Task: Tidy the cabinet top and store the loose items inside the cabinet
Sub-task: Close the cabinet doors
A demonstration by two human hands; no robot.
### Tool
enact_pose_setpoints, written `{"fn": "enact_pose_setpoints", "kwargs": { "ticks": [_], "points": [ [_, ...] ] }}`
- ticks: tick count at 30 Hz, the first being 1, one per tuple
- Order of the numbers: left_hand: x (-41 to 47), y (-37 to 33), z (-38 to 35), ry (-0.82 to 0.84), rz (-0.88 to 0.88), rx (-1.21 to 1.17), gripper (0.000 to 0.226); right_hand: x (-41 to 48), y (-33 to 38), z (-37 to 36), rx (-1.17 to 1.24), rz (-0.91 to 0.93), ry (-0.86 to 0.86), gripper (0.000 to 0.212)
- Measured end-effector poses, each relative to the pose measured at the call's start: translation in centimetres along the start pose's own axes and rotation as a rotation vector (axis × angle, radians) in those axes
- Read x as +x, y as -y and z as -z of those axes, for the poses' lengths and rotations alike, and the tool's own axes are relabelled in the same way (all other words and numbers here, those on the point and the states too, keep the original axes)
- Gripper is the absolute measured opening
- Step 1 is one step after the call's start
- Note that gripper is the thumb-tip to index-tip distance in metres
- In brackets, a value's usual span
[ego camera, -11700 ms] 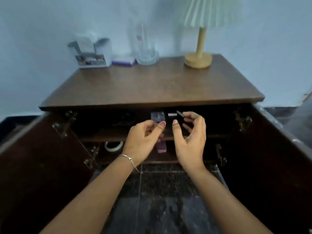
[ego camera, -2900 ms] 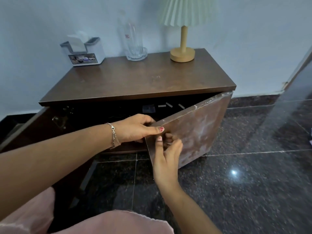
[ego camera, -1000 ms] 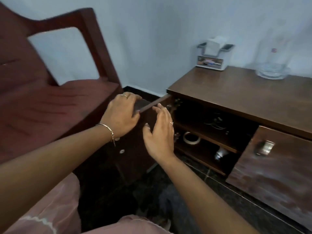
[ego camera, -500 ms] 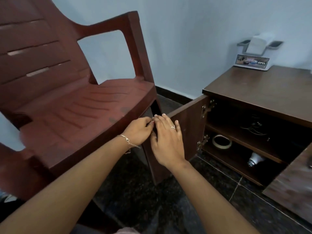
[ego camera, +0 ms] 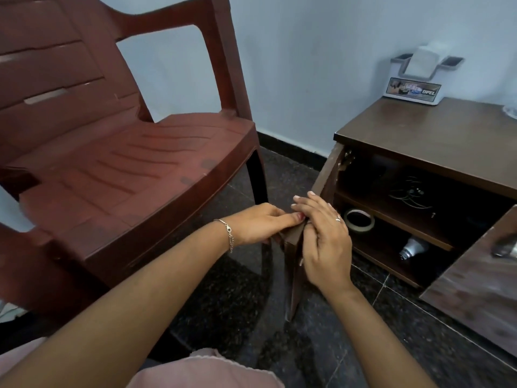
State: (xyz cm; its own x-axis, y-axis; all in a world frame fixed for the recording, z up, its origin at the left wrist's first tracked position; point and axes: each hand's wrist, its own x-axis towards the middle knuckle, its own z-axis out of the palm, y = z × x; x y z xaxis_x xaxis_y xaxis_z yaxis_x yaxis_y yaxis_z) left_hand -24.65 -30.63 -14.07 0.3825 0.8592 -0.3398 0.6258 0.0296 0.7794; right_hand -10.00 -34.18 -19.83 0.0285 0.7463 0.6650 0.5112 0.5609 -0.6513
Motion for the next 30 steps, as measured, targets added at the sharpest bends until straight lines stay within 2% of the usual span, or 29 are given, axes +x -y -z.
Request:
{"fn": "enact_pose_setpoints", "kwargs": {
  "ticks": [3, 7, 10, 15, 18, 21, 25, 30],
  "points": [
    [0.2, -1.5, -2.0, 0.071, -0.018, 0.049, 0.05, -0.5, -0.6, 2.3, 0.082, -0.035, -0.007, 0.039],
    [0.9, -3.9, -5.6, 0.081, -0.05, 0.102, 0.058, -0.8, -2.0, 6.2, 0.153, -0.099, 0.023, 0.04],
    [1.7, -5.8, -7.9, 0.09, -0.093, 0.126, 0.061, -0.6, -2.9, 9.4, 0.126, -0.153, 0.069, 0.042],
    [3.9, -8.5, -11.7, 0.092, -0.061, 0.096, 0.08, -1.0, -4.0, 13.9, -0.193, -0.172, 0.103, 0.048],
    [4.9, -10.3, -13.5, 0.061, -0.014, -0.01, 0.086, -0.8, -4.8, 16.2, -0.371, -0.122, 0.145, 0.043],
    [6.4, -12.4, -14.8, 0.032, 0.052, -0.132, 0.097, -0.8, -5.7, 18.8, -0.571, -0.107, 0.112, 0.034],
    [9.0, -13.9, -16.7, 0.003, 0.022, -0.157, 0.102, -0.5, -7.3, 20.9, -0.883, -0.134, 0.045, 0.035],
    [11.5, -13.5, -17.8, 0.042, 0.001, -0.303, 0.103, 0.7, -8.6, 21.3, -0.98, -0.16, -0.117, 0.03]
  ]
}}
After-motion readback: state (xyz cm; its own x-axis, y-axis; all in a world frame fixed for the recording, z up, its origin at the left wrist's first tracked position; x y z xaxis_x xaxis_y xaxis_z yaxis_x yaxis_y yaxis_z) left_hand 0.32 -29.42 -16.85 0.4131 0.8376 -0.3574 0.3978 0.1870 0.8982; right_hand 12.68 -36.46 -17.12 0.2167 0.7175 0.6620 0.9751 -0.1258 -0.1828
